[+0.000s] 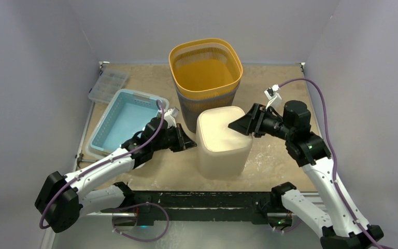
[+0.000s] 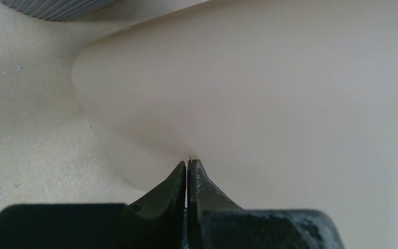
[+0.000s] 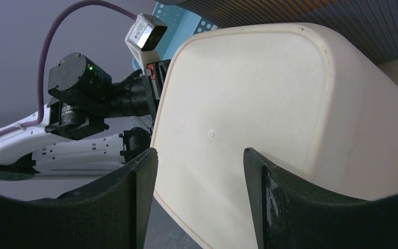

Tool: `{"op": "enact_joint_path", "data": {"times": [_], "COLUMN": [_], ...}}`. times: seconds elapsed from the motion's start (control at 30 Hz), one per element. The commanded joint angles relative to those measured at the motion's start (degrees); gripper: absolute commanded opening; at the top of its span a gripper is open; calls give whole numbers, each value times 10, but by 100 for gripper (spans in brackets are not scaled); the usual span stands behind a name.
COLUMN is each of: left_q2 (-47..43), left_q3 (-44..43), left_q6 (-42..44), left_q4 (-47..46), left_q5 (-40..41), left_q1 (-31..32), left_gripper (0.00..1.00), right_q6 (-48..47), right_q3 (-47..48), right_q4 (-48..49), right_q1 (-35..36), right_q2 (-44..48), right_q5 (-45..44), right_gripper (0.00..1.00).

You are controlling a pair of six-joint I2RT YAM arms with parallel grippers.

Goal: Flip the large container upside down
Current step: Turn the container upside down at the center of the board.

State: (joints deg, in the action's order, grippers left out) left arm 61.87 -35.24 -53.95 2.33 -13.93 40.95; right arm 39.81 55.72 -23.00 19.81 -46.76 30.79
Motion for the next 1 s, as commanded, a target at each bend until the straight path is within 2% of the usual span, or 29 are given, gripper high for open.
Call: {"op": "enact_joint_path", "data": {"times": [0.0,0.1,0.17,0.3,0.4,0.53,0.7,0.87,0.97], "left_q2": [-8,-17,-30,-60,-82,-90,-95,-89,-90], "left_q3": [-40,-80,-103,-142,-164,-188,-189,-181,-160], "left_q6": [40,74,94,133,157,184,226,277,294], "left_q4": [50,118,158,230,283,335,332,302,281], "left_q5": [30,88,132,231,311,410,470,390,377], "left_q1": [3,2,3,3,2,1,-22,-148,-200], "left_gripper": [6,13,23,50,64,82,95,97,96], "right_q6": [-26,-22,-14,-12,-14,-15,-20,2,16], "right_q3": [27,45,59,99,125,179,238,277,302], "right_q4": [-41,-39,-41,-74,-94,-126,-166,-207,-232], "right_q1": [11,32,58,127,173,261,321,398,437], "right_q2": [-3,-10,-14,-40,-70,-102,-150,-190,-206], "right_q5": [-10,-27,-64,-160,-213,-319,-395,-492,-549], "right_gripper": [66,70,71,75,75,83,84,84,84]}}
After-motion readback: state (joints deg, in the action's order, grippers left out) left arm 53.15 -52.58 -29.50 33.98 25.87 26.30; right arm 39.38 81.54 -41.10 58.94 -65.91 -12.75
